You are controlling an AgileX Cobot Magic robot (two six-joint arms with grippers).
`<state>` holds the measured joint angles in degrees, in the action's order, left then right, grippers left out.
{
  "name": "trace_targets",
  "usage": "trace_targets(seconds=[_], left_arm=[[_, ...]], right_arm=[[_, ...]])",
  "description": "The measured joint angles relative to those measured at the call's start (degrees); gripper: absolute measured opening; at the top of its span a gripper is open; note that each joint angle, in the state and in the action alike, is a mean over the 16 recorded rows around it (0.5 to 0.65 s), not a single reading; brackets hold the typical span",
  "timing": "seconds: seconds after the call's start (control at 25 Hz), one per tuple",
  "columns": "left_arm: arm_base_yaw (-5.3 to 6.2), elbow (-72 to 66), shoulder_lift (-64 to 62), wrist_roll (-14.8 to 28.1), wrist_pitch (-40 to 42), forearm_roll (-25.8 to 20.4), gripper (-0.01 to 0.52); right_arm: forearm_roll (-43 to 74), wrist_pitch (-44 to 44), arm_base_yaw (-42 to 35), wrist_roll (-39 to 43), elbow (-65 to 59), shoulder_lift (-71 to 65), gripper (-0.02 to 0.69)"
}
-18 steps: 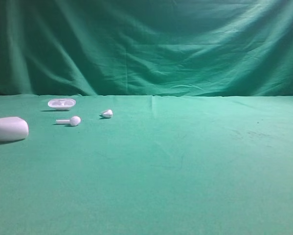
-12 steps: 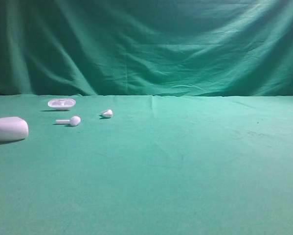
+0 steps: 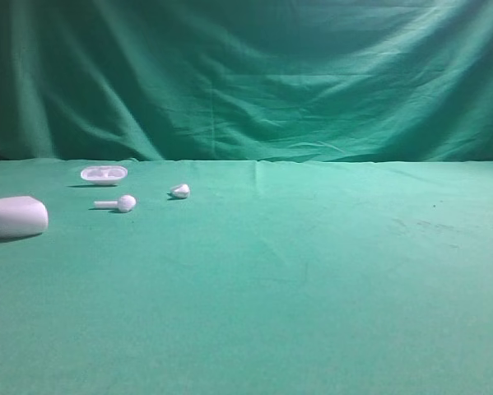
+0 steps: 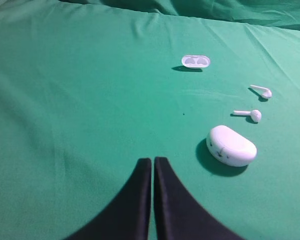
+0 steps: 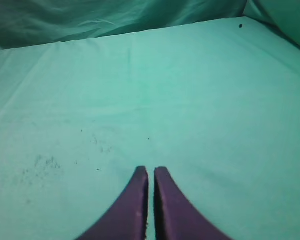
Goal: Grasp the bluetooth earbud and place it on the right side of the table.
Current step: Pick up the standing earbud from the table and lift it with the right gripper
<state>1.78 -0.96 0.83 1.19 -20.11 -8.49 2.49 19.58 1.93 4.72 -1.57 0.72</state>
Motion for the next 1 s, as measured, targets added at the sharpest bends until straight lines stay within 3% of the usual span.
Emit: trace_targets(seconds=[0.52,0.84,1.0], left_arm=[[0.00,0.00,0.00,0.00,0.00,0.00,0.000],[0.00,0.00,0.00,0.00,0.00,0.00,0.000],[0.00,0.00,0.00,0.00,0.00,0.00,0.000]], right_arm=[[-3.40,-15.94,0.00,3.22,2.55,-2.94,0.000],[-10.12,-8.26,0.00,5.40,11.84,-16.29,0.000],[-13.27,-1.61,0.28,2.31,18.45,-25.77,0.000]])
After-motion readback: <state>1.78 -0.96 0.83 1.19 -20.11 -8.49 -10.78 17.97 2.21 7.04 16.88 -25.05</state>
